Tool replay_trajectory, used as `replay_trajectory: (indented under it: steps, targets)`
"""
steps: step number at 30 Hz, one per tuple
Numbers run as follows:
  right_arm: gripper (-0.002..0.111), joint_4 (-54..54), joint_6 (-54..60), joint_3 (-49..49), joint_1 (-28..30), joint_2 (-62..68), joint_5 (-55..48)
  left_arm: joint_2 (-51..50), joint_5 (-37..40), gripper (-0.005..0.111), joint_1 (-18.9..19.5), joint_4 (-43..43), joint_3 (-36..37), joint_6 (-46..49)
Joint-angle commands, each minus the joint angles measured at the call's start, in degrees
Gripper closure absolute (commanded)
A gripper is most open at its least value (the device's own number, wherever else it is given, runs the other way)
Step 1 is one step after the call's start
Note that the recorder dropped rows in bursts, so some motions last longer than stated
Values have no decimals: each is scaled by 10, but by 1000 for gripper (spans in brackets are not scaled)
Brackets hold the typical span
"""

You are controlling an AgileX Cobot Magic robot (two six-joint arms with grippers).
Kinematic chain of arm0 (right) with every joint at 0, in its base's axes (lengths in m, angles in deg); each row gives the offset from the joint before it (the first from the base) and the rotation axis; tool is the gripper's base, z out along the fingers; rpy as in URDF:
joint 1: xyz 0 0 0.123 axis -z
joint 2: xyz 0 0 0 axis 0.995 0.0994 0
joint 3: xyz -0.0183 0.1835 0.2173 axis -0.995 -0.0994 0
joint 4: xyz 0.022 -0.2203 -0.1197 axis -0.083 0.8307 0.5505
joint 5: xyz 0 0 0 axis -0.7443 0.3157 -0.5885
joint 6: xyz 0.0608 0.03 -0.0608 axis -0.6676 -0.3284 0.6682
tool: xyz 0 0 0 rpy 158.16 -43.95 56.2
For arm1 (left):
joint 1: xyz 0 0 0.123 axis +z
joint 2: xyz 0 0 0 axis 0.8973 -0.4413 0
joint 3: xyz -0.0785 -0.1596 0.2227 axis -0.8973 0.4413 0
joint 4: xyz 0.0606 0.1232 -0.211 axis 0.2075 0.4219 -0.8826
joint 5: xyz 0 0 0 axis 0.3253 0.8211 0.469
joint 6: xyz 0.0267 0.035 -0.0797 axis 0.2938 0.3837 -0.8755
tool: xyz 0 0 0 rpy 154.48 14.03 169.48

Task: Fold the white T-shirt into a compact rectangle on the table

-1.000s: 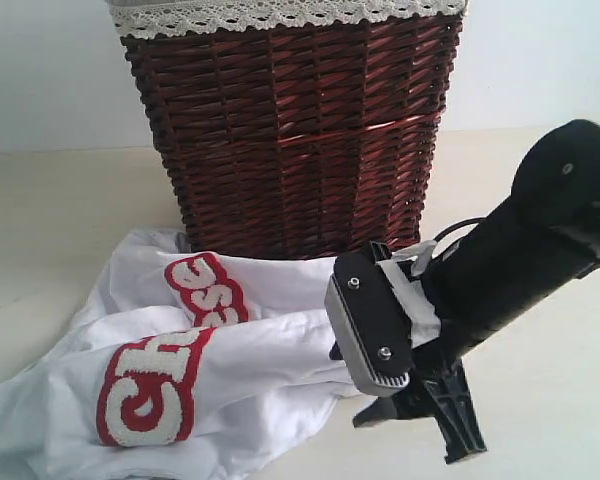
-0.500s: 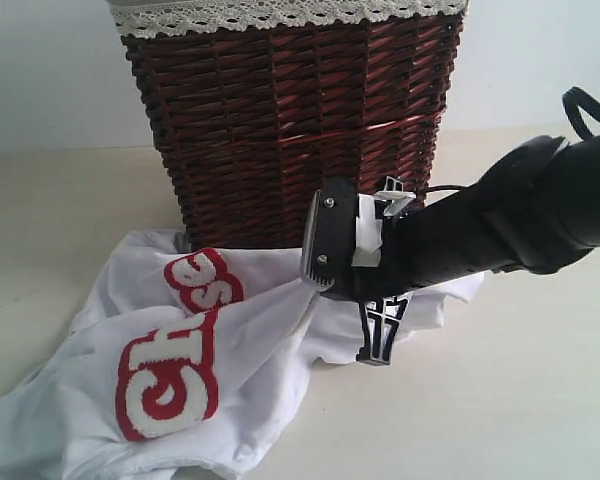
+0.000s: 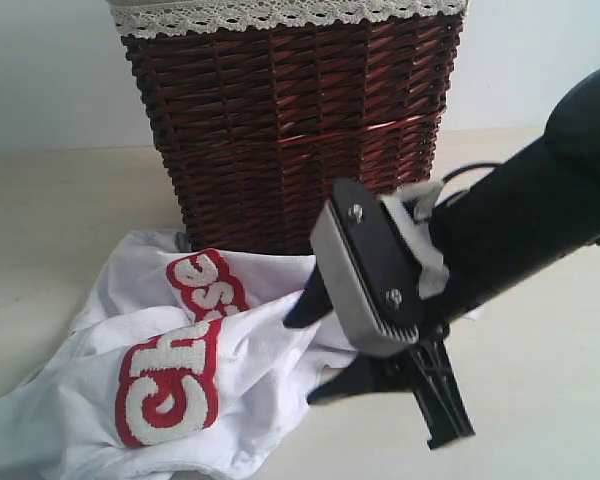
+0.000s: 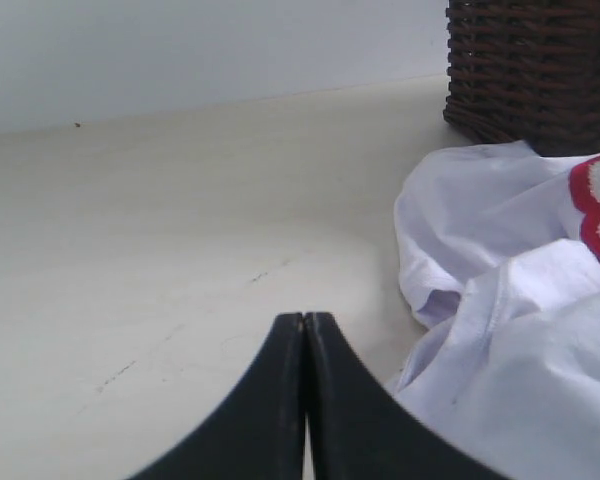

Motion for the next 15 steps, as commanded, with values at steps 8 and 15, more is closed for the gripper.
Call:
replay_trajectory:
  steps: [8, 15]
  targets:
    - [56, 57, 11, -35, 1, 159, 269, 3, -6, 107, -2, -4, -1, 1]
    - [60, 57, 11, -33, 1, 194, 325, 3, -6, 107, -2, -4, -1, 1]
